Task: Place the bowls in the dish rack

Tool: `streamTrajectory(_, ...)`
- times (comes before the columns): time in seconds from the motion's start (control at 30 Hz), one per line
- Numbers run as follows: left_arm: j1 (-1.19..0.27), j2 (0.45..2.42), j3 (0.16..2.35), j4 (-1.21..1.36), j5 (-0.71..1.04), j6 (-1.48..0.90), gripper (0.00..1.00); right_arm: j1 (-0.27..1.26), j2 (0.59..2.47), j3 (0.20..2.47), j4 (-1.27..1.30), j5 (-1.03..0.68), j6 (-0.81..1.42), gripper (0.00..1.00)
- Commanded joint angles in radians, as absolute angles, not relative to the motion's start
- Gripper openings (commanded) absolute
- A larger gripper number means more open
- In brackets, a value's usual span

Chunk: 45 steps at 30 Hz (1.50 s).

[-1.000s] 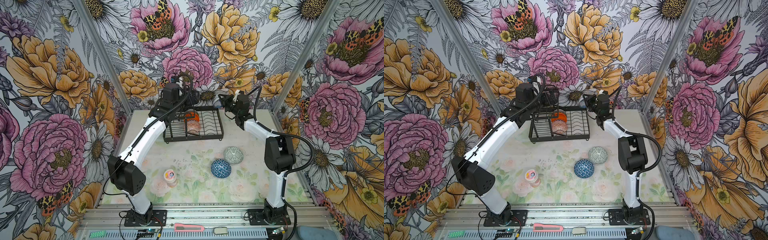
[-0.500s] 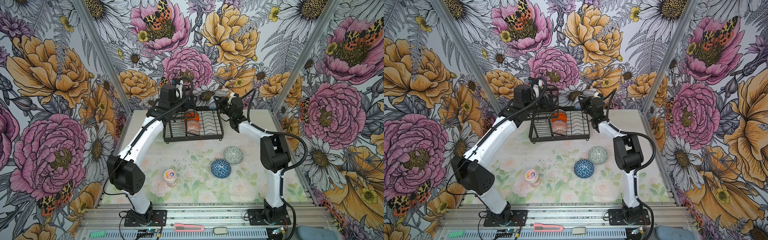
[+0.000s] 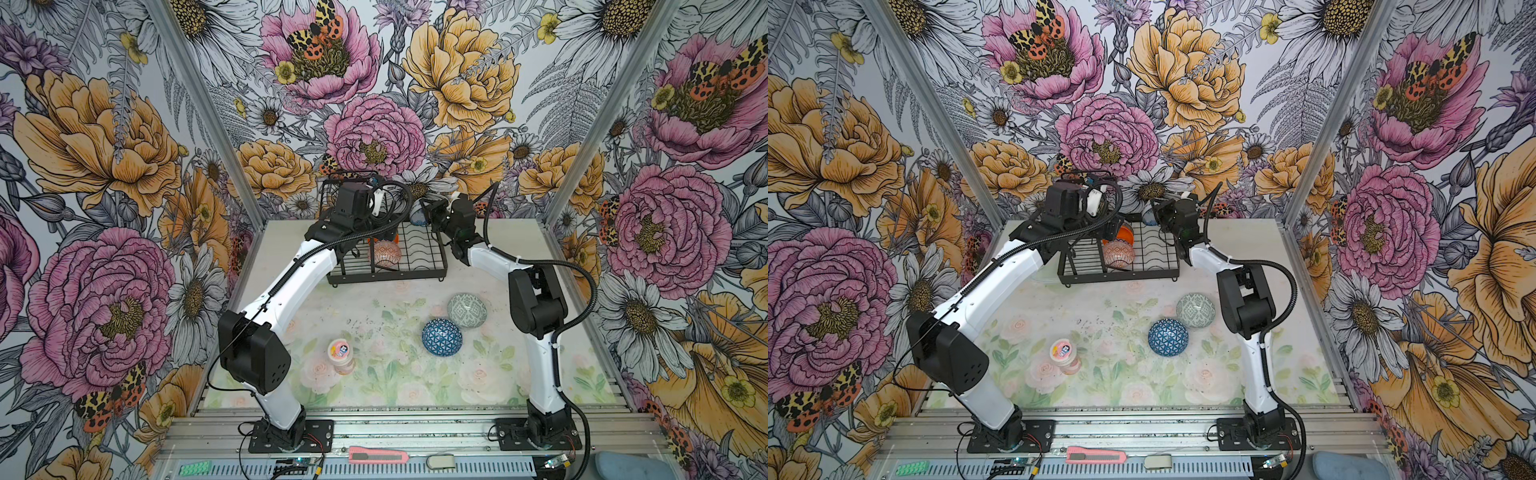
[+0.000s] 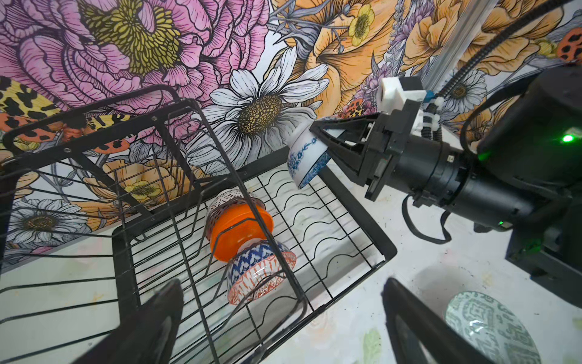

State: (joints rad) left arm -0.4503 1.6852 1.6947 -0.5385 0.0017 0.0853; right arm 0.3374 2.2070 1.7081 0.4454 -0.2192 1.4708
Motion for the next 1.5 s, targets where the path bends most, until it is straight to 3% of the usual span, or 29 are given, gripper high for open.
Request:
streamTrajectory(0.0,-0.452,1.635,1.667,-0.543,-0.046,0.154,0.99,0.344,2.238,1.775,0.493,-0.199,1.473,0.00)
streamTrajectory(1.47,-0.503,1.620,1.646,-0.533,-0.033,0.216,0.99,0.366,2.562,2.083,0.469,-0.114,1.516,0.00)
